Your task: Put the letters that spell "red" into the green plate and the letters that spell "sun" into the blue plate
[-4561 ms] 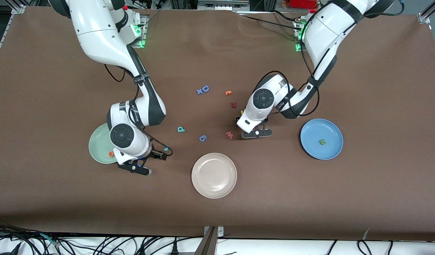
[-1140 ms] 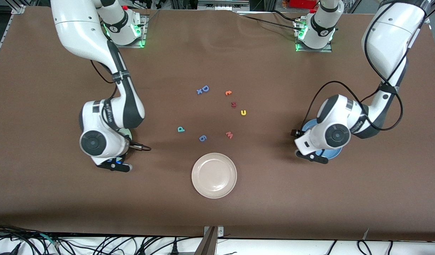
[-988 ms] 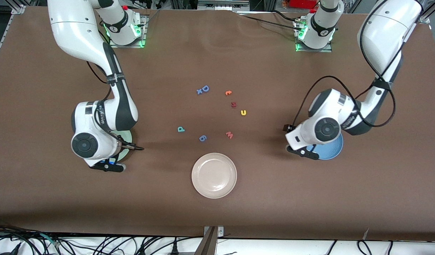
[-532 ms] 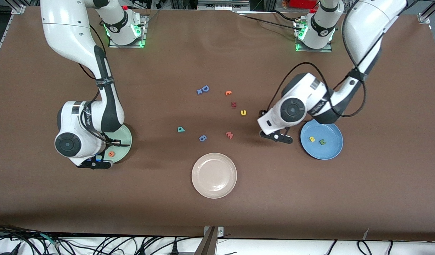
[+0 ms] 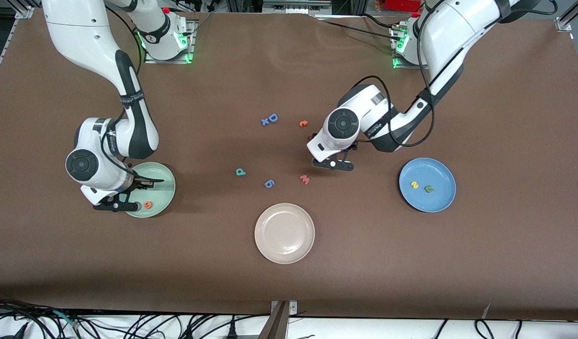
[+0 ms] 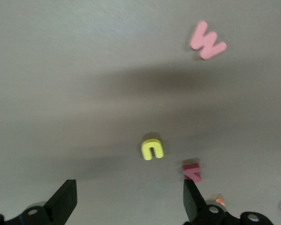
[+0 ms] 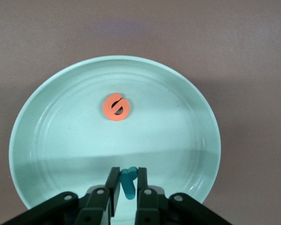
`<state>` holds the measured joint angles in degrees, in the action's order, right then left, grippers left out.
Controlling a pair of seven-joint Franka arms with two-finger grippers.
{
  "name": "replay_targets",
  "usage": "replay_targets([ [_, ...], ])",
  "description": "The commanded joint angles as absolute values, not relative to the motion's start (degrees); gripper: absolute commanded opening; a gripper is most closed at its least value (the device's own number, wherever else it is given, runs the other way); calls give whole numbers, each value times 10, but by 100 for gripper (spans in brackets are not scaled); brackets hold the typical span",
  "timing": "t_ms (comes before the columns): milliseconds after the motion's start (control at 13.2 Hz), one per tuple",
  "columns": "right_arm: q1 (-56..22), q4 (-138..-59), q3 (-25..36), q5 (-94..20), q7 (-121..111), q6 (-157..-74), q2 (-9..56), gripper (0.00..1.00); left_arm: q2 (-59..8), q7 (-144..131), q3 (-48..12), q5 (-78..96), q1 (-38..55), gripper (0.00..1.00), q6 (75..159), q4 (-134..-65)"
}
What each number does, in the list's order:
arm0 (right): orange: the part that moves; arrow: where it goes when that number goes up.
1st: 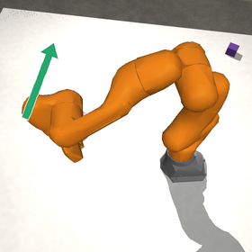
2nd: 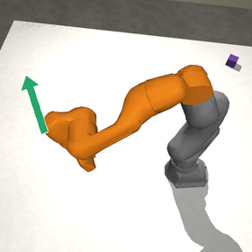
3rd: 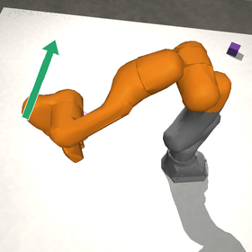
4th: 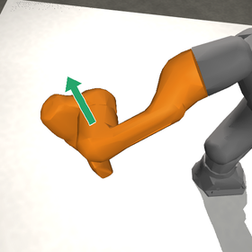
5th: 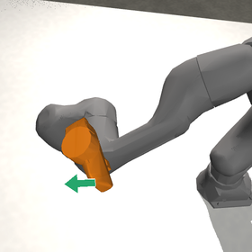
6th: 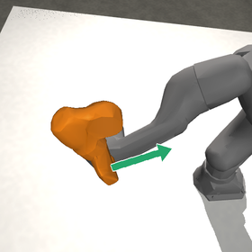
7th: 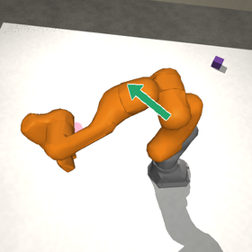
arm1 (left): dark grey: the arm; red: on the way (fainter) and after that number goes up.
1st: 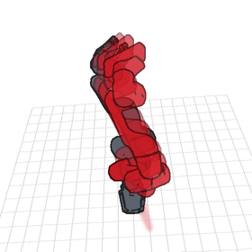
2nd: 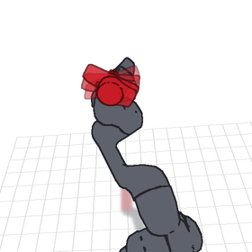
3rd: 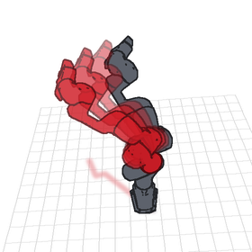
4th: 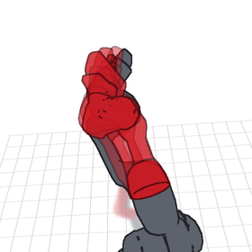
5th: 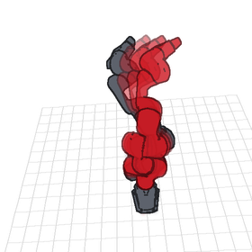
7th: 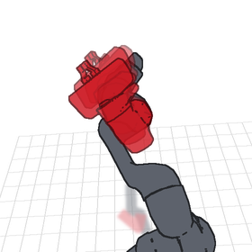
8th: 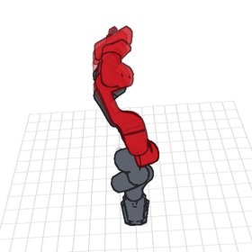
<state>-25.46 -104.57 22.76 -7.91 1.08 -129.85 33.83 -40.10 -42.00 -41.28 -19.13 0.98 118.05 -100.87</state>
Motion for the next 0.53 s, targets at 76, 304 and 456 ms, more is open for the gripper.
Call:
replay_targets([
  [76, -258, -1063, 223, -85, 8, -1304, 312, 100, -413, -451, -411, -193, 9, 100, 1277, -1059],
  [304, -264, -1053, 206, -86, 59, -1303, 309, 100, -428, -473, -387, -236, 36, 100, 1307, -1065],
  [456, -265, -1046, 171, -85, 131, -1303, 309, 100, -434, -477, -386, -245, 37, 100, 1319, -1066],
])
